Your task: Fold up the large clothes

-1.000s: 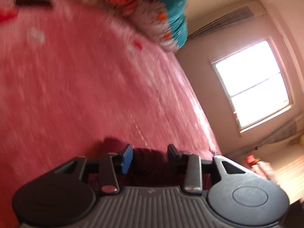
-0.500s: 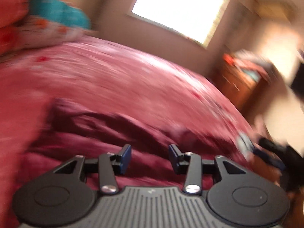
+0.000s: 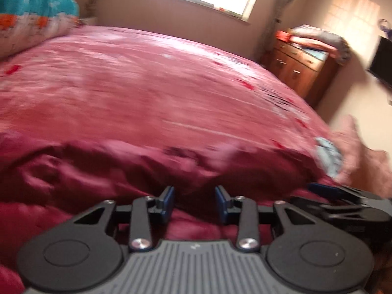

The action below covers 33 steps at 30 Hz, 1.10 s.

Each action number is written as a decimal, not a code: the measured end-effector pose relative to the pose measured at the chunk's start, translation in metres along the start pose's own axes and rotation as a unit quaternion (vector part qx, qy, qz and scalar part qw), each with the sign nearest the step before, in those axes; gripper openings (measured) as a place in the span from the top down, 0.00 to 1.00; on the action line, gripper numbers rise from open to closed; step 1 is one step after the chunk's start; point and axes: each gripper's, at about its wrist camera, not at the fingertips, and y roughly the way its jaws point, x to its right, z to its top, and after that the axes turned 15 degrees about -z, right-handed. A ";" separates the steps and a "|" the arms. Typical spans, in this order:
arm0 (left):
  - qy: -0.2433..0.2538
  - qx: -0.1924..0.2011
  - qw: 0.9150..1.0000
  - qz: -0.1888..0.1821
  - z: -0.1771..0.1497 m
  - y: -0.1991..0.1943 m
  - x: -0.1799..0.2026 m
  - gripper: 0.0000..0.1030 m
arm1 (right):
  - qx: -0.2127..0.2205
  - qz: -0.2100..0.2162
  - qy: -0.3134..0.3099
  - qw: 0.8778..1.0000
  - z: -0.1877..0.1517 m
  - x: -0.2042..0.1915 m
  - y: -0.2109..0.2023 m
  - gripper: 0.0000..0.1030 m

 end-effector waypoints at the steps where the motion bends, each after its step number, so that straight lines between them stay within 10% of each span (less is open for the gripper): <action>1: 0.000 0.006 1.000 0.014 0.001 0.000 -0.008 0.67 | -0.001 -0.009 0.001 1.000 -0.003 0.006 0.003 0.00; 8: -0.015 0.076 0.993 0.090 -0.006 -0.015 -0.058 0.64 | -0.003 -0.057 0.032 0.998 -0.006 0.025 0.030 0.00; 33: -0.054 0.099 0.990 0.081 -0.030 0.019 -0.099 0.54 | -0.010 -0.065 0.097 0.993 -0.029 0.045 0.049 0.00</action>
